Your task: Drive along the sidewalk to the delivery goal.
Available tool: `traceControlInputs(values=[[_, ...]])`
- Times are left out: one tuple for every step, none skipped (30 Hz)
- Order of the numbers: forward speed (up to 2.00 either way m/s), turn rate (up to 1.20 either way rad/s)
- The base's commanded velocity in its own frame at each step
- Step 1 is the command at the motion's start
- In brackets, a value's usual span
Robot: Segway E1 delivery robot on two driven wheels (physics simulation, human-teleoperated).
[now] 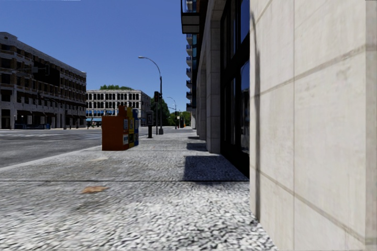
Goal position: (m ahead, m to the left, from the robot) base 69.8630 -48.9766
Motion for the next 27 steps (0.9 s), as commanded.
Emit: traceControlInputs(values=[[2.00,0.00],[2.00,0.00],[2.00,0.00],[2.00,0.00],[2.00,0.00],[2.00,0.00],[2.00,0.00],[2.00,0.00],[2.00,0.00],[2.00,0.00],[2.00,0.00],[2.00,0.00],[2.00,0.00],[2.00,0.00],[2.00,0.00],[2.00,0.00],[2.00,0.00],[2.00,0.00],[2.00,0.00],[2.00,0.00],[2.00,0.00],[2.00,0.00],[2.00,0.00],[2.00,0.00],[2.00,0.00],[2.00,0.00],[2.00,0.00]])
